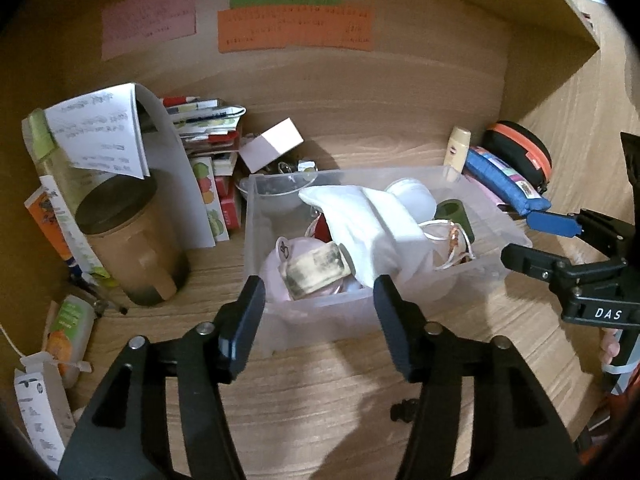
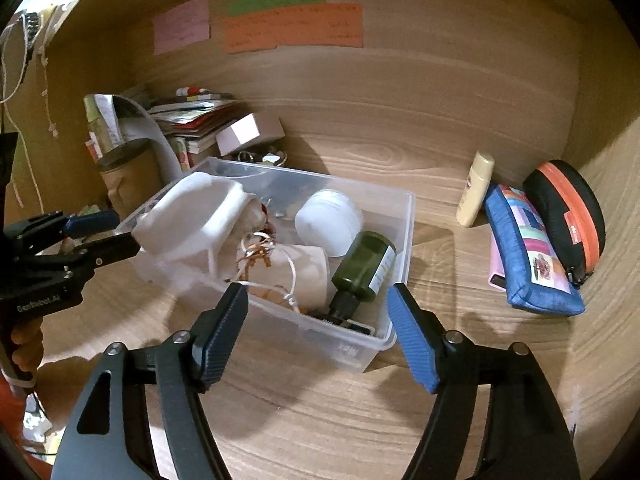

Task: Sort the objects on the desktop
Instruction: 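Grasp the wrapped bar with the left gripper while the right grasps the blue Max box, then release the bar and the Max box into the bin, then grasp the black hair tie with the left gripper while the right grasps the beige item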

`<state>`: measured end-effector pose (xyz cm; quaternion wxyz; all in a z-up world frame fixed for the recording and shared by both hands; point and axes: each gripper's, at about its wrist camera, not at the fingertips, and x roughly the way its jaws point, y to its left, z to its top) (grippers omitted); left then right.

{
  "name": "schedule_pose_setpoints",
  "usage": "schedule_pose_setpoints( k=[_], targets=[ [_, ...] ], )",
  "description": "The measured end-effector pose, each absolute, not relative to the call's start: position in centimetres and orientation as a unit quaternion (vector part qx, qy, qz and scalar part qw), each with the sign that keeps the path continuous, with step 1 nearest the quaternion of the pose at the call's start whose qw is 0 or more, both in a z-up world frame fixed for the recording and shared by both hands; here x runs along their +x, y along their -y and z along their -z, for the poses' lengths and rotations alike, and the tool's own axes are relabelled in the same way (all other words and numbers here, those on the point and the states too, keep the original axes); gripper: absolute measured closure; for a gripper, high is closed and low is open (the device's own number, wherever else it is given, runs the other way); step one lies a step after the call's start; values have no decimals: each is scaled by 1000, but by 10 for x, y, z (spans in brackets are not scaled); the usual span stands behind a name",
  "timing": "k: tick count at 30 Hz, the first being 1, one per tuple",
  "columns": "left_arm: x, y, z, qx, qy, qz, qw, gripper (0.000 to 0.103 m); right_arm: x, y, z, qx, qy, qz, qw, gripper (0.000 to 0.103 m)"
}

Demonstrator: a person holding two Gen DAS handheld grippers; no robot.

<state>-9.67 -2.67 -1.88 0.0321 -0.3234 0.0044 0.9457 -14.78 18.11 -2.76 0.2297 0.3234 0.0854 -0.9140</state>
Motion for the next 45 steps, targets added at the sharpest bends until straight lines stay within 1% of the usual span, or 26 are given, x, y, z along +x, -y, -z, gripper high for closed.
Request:
schedule_pose_setpoints(
  k=[3, 4, 6, 7, 8, 13, 18, 24, 29, 30, 32, 33, 34, 36, 37, 39, 40, 41, 45],
  targets=[
    [-90, 27, 17, -321, -2, -946, 33, 43, -141, -179, 27, 322, -88, 913, 234, 32],
    [-87, 28, 17, -321, -2, -947, 35, 40, -138, -177, 26, 322, -89, 912, 237, 31],
    [-83, 28, 17, -321, -1, -947, 36, 37, -135, -175, 28, 325, -92, 909, 243, 27],
    [-81, 28, 18, -322, -2, -946, 37, 37, -133, -173, 29, 328, -93, 907, 247, 24],
    [-79, 28, 20, -324, -3, -945, 38, 37, -130, -171, 30, 329, -92, 905, 253, 24],
    [-70, 29, 33, -345, -6, -938, 38, 37, -120, -160, 36, 334, -106, 898, 267, 24],
    [-63, 30, 53, -380, -3, -924, 49, 37, -114, -147, 55, 360, -117, 881, 285, 24],
    [-53, 25, 72, -409, -6, -911, 59, 37, -108, -136, 76, 364, -137, 878, 277, 24],
    [-46, 23, 80, -414, -1, -908, 70, 37, -109, -127, 85, 380, -134, 861, 309, 25],
    [-45, 22, 80, -414, 1, -908, 72, 37, -108, -125, 86, 381, -137, 859, 313, 26],
    [-43, 21, 80, -413, 4, -908, 76, 37, -109, -118, 89, 386, -143, 852, 324, 38],
    [-43, 21, 80, -412, 5, -908, 76, 37, -110, -116, 90, 391, -145, 847, 329, 41],
    [-42, 20, 80, -412, 6, -908, 79, 37, -112, -113, 93, 398, -146, 842, 333, 46],
    [-42, 18, 80, -414, 5, -906, 83, 37, -115, -112, 95, 401, -140, 839, 339, 47],
    [-42, 16, 81, -415, 2, -906, 86, 37, -116, -112, 95, 402, -138, 838, 341, 50],
    [-44, 12, 80, -416, -1, -905, 90, 39, -116, -112, 95, 402, -132, 837, 347, 59],
    [-45, 10, 80, -417, -2, -904, 95, 39, -117, -112, 95, 405, -130, 834, 351, 70],
    [-46, 9, 80, -417, -5, -903, 98, 39, -118, -110, 97, 411, -133, 830, 353, 73],
    [-53, -1, 80, -417, -22, -903, 105, 41, -122, -111, 98, 419, -124, 824, 360, 74]
  ],
)
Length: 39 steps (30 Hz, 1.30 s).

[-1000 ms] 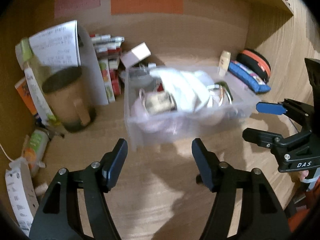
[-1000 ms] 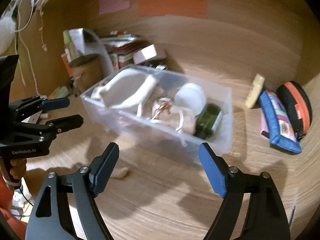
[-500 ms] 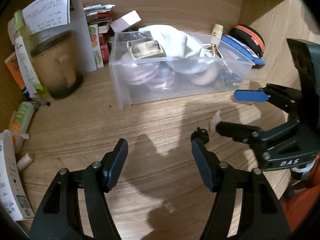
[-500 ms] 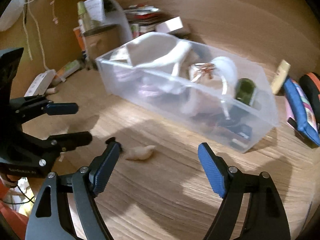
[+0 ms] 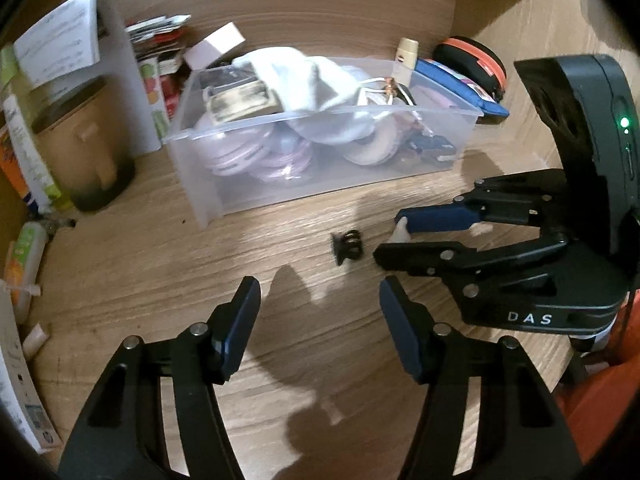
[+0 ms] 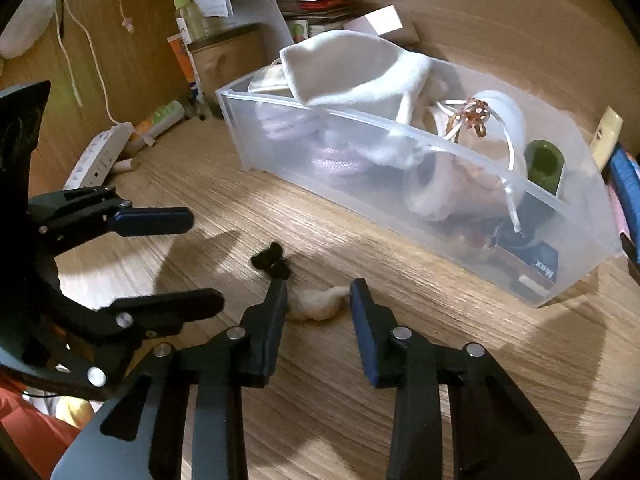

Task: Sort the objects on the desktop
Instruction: 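Grasp the black hair tie with the left gripper while the right grasps the beige item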

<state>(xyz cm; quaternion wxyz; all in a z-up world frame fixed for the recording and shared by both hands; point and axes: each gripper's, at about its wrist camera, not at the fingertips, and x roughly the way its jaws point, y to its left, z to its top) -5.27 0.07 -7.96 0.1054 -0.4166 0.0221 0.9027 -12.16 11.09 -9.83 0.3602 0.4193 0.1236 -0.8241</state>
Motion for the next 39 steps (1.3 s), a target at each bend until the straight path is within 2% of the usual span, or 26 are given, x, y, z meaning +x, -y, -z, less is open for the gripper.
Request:
schedule_pose_setpoints(
  k=[9, 12, 16, 24, 39],
  targets=[
    [-81, -14, 83, -432, -34, -894, 108, 52, -129, -129, 92, 418, -104, 834, 344, 80],
    [-88, -18, 86, -440, -37, -891, 109, 61, -130, -140, 90, 415, -95, 841, 334, 80],
    [-94, -25, 89, -440, -48, -891, 103, 81, -129, -150, 88, 407, -95, 848, 327, 81],
    [-94, -21, 81, -429, -30, -898, 96, 81, -133, -164, 78, 391, -82, 857, 325, 81],
    [-88, -25, 14, -341, 3, -934, 109, 81, -137, -190, 44, 343, -70, 888, 296, 81]
  ],
)
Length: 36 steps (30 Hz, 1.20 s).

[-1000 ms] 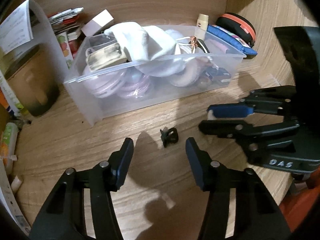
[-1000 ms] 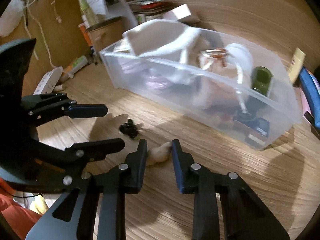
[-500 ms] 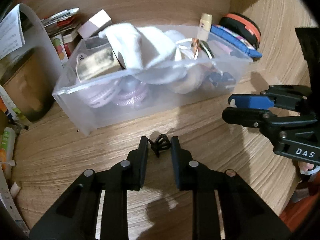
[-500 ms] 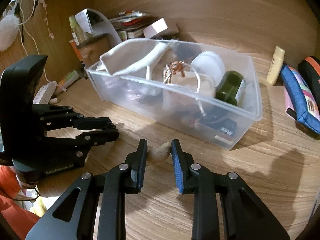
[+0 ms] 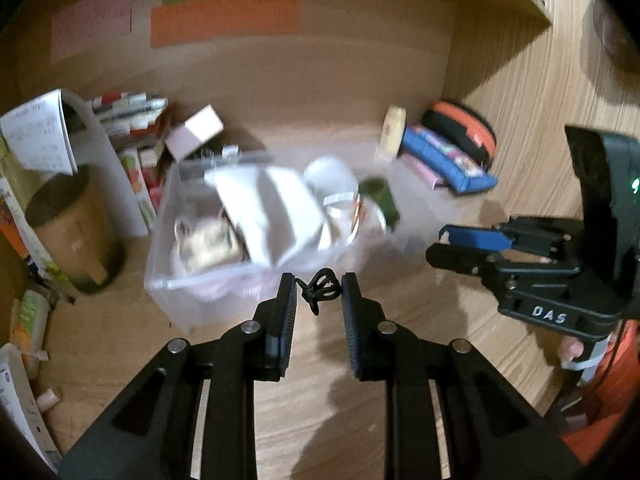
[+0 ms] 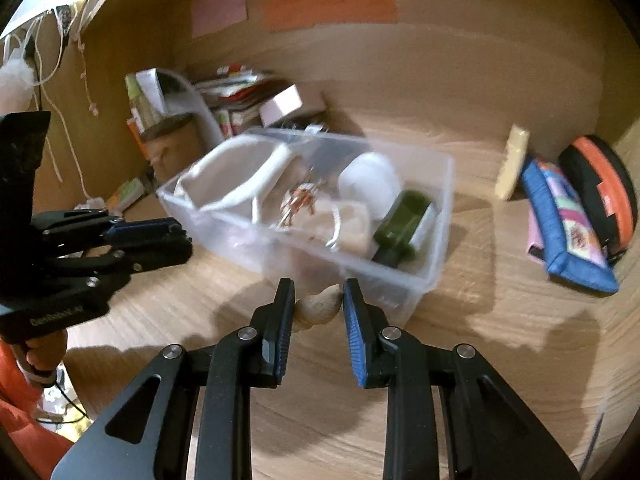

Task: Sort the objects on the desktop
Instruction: 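Grasp the black hair tie with the left gripper while the right grasps the beige item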

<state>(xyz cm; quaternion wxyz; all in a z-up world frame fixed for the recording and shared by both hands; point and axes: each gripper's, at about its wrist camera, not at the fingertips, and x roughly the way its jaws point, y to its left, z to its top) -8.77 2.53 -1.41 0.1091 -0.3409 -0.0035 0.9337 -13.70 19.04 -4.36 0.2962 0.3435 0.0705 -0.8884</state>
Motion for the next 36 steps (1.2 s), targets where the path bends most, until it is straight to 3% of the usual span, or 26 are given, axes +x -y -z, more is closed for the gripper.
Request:
schedule_pose_setpoints(
  k=[11, 36],
  targets=[
    [-119, -37, -10, -310, 10, -943, 117, 81, -155, -210, 29, 322, -56, 904, 274, 81],
    [-175, -53, 22, -356, -1, -928, 112, 79, -182, -199, 49, 329, -68, 898, 285, 81]
  ],
)
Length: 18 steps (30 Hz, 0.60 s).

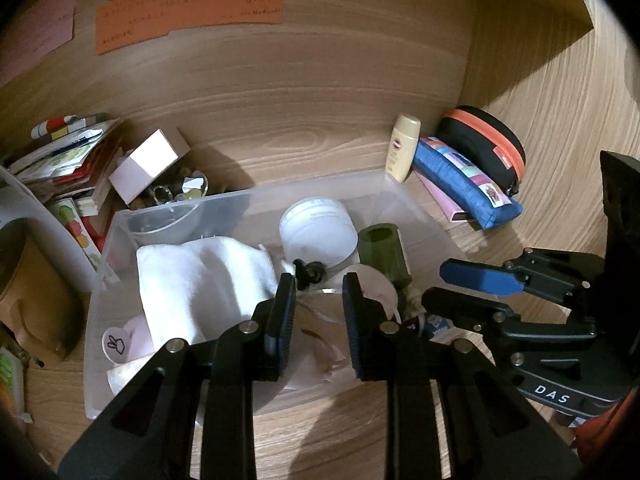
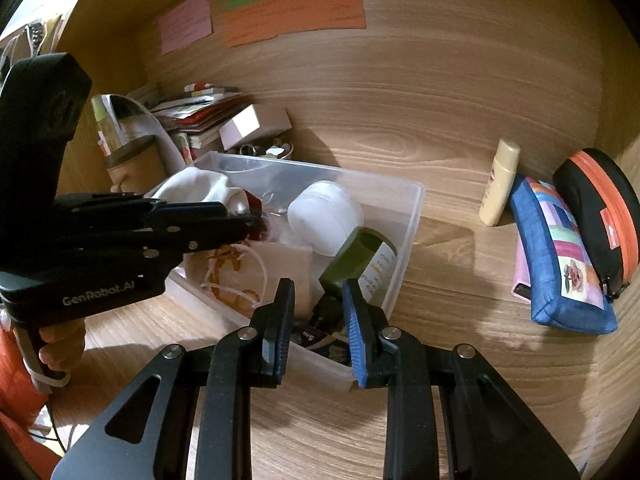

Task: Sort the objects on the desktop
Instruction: 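Grasp the black hair tie with the left gripper while the right grasps the beige item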

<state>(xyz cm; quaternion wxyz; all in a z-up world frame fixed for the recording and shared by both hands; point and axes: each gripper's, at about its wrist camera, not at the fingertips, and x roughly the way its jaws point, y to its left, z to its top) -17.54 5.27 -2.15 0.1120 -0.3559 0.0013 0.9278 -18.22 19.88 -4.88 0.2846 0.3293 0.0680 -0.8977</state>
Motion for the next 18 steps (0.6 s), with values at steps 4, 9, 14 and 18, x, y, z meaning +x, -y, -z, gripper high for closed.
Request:
schedule_pose_setpoints(
  k=[4, 9, 14, 18],
  targets=[
    [-173, -53, 18, -353, -1, -929, 114, 77, -184, -200, 48, 332, -65, 896, 287, 80],
    [-167, -54, 12, -343, -2, -933, 113, 70, -184, -199, 46, 337, -67, 895, 286, 80],
    [-155, -51, 2, -327, 0, -938, 111, 59, -180, -200, 41, 336, -62, 895, 286, 74],
    [-142, -47, -6, -311, -1, -945, 104, 51, -173, -202, 35, 324, -57, 903, 275, 48]
  ],
)
